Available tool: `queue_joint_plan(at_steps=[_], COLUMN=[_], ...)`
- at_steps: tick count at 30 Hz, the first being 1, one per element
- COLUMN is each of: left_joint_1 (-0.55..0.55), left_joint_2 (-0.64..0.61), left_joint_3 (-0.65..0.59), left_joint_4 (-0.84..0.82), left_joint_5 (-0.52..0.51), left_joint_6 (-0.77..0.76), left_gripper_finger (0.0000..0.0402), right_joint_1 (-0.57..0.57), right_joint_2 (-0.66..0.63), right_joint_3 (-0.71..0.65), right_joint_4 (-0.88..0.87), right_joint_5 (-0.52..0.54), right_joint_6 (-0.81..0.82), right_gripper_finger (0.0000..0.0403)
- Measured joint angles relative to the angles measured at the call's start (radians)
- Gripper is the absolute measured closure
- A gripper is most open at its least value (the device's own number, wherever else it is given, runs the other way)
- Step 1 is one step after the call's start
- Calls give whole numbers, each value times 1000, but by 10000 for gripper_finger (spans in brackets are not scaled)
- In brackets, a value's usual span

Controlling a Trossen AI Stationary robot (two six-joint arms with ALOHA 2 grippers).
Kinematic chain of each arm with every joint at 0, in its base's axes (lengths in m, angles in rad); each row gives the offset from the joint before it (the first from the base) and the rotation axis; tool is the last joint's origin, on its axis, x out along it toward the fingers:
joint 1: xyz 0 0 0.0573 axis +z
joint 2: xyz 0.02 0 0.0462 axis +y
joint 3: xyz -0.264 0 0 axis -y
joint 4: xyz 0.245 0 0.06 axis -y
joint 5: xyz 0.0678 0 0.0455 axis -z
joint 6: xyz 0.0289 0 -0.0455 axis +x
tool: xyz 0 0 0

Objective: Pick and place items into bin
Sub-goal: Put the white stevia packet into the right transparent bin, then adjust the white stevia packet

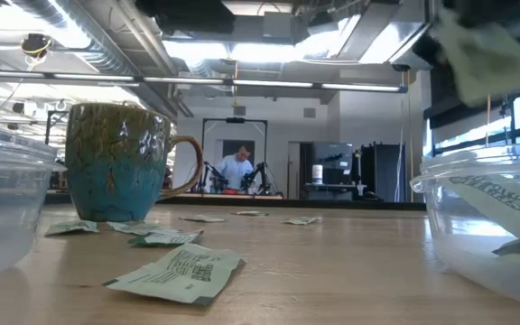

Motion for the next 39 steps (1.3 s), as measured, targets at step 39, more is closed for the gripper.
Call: queue_joint_plan(at_steps=[39], left_joint_1=[0], left_joint_2=[-2], left_joint_3=[0], left_joint_4=[-20], left_joint_5=[-2], left_joint_6=[0], left_gripper_finger=[298], right_joint_1=[-30], right_joint_2=[180], right_joint_3=[86], right_joint_4=[-27], right_joint_5=[-216], right_joint_6=[10], right_gripper_finger=[273])
